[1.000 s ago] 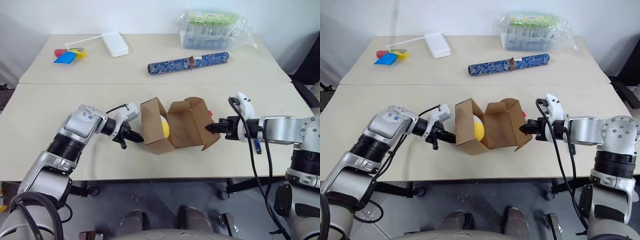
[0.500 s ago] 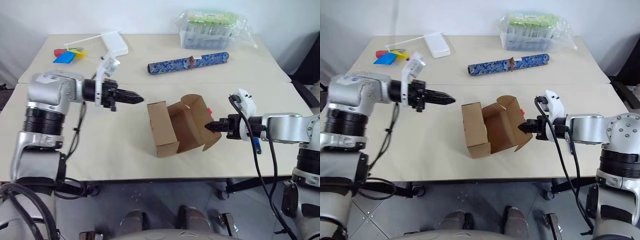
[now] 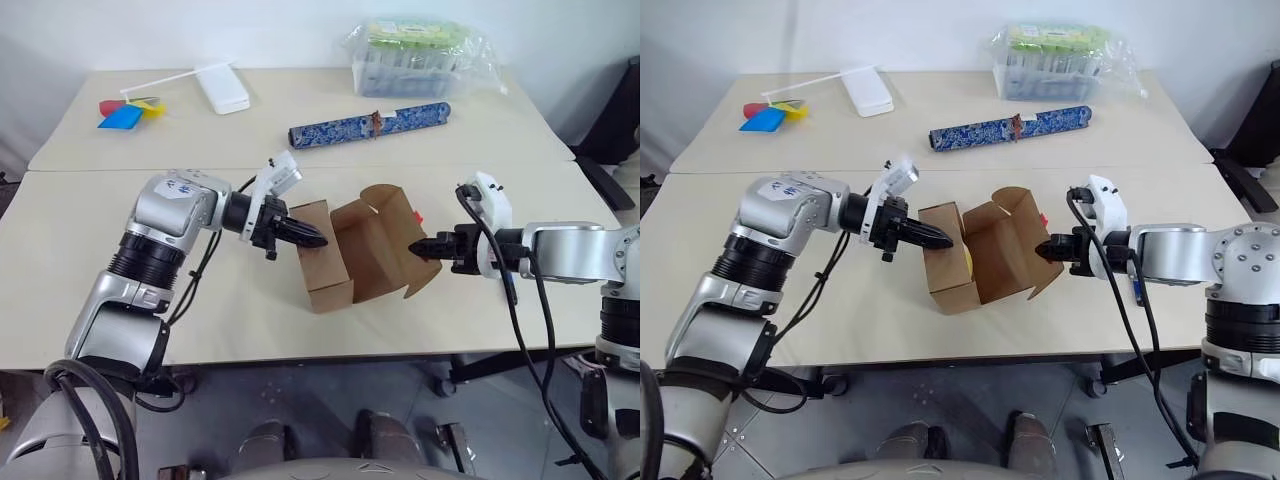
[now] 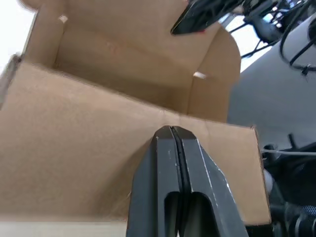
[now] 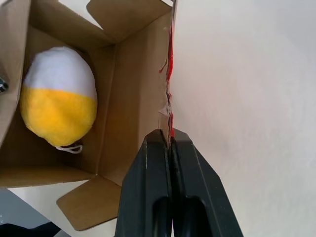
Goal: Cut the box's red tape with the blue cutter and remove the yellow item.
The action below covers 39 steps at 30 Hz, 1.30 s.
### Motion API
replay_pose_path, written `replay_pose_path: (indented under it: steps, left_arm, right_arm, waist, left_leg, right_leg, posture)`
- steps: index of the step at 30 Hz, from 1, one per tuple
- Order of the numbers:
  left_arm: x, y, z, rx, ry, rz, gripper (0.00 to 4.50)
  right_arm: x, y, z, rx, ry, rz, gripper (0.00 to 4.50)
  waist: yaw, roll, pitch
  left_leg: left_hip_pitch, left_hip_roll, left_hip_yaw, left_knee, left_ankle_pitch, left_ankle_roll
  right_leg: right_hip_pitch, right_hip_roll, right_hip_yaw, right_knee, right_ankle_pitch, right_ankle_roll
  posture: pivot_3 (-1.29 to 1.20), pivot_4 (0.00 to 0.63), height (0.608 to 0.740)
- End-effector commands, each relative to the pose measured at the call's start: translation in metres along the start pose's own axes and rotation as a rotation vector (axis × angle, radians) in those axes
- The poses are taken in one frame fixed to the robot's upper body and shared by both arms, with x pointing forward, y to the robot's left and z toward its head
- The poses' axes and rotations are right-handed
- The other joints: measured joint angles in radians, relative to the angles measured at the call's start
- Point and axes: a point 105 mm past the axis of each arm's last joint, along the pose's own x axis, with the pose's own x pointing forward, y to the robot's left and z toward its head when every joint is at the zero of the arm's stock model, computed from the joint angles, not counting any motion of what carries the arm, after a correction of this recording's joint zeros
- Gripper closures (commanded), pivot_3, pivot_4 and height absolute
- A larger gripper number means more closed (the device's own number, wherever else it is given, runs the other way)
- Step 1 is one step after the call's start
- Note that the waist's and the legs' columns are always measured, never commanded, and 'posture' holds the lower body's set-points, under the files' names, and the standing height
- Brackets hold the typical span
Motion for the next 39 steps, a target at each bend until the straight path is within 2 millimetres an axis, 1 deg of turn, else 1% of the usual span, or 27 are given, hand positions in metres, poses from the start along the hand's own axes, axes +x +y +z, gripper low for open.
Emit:
replay_pose_path:
  steps: [1,6,10,15,19,21,26,29,36,39]
  left_arm:
    - [-0.005,0.011,-0.028,-0.011,0.116,0.069,4.5]
    - [-0.011,0.015,-0.041,-0.021,0.158,0.102,4.5]
    - [-0.01,0.021,-0.061,-0.035,0.209,0.142,4.5]
    - [-0.007,0.02,-0.066,-0.046,0.208,0.138,4.5]
    - [-0.006,0.024,-0.069,-0.059,0.206,0.154,4.5]
    - [-0.005,0.025,-0.072,-0.064,0.209,0.158,4.5]
    - [-0.001,0.027,-0.075,-0.071,0.206,0.162,4.5]
    - [0.001,0.027,-0.074,-0.071,0.2,0.164,4.5]
    - [0.007,0.031,-0.069,-0.058,0.185,0.163,4.5]
    - [0.008,0.032,-0.069,-0.055,0.184,0.159,4.5]
  right_arm:
    - [-0.01,0.005,0.008,-0.01,-0.047,0.006,4.47]
    - [-0.014,0.004,0.008,0.012,-0.052,-0.005,4.47]
    - [-0.012,-0.002,-0.003,0.078,-0.038,0.002,4.47]
    - [-0.004,-0.005,-0.014,0.104,-0.005,0.0,4.47]
    - [0.002,-0.005,-0.02,0.107,0.018,0.005,4.47]
    - [0.005,-0.005,-0.022,0.108,0.027,0.01,4.47]
    - [0.011,-0.005,-0.026,0.09,0.038,0.009,4.47]
    - [0.013,-0.006,-0.027,0.062,0.029,0.004,4.47]
    - [0.018,0.002,-0.03,-0.087,0.011,0.001,4.47]
    - [0.02,0.003,-0.03,-0.13,0.009,0.004,3.81]
  waist:
    - [0.0,0.0,0.0]
    - [0.004,0.0,0.0]
    - [0.012,0.001,-0.001]
    - [0.029,0.002,-0.003]
    - [0.033,0.003,-0.003]
    - [0.03,-0.002,0.0]
    - [0.028,-0.002,0.0]
    - [0.028,-0.002,0.0]
    - [0.029,-0.002,0.0]
    - [0.029,-0.002,0.0]
  left_leg:
    - [0.0,0.0,0.0,0.0,0.0,0.0]
    - [0.001,0.0,0.0,0.001,0.0,0.0]
    - [0.003,0.001,-0.001,0.002,0.0,0.0]
    - [0.004,0.001,-0.001,0.003,0.0,0.001]
    - [0.004,0.001,-0.001,0.004,0.0,0.004]
    - [-0.001,0.001,-0.001,0.005,0.0,0.004]
    - [-0.001,0.0,-0.001,0.004,0.0,0.004]
    - [-0.001,0.0,-0.001,0.004,0.0,0.004]
    - [-0.001,0.0,0.0,0.004,0.0,0.004]
    - [-0.001,0.0,0.0,0.004,0.0,0.004]
  right_leg:
    - [0.0,0.0,0.0,0.0,0.0,0.0]
    - [0.002,0.0,0.0,0.0,0.0,0.0]
    - [0.004,-0.001,0.0,0.0,0.0,0.0]
    - [0.006,-0.002,0.001,-0.001,0.0,0.0]
    - [0.007,-0.004,0.001,-0.001,0.0,0.0]
    - [0.003,-0.004,0.001,-0.001,0.0,0.001]
    - [0.002,-0.003,-0.001,-0.001,0.0,0.001]
    - [0.002,-0.003,0.0,-0.001,0.0,0.001]
    - [0.002,-0.004,0.0,-0.001,0.0,0.001]
    - [0.002,-0.004,0.0,-0.001,0.0,0.001]
  posture:
    - [0.0,0.15,0.74]
    - [0.0,0.15,0.74]
    - [0.0,0.15,0.74]
    - [0.0,0.15,0.74]
    - [0.0,0.15,0.74]
    - [0.0,0.15,0.74]
    - [0.0,0.15,0.74]
    - [0.0,0.15,0.74]
    - [0.0,0.15,0.74]
    - [0.0,0.15,0.74]
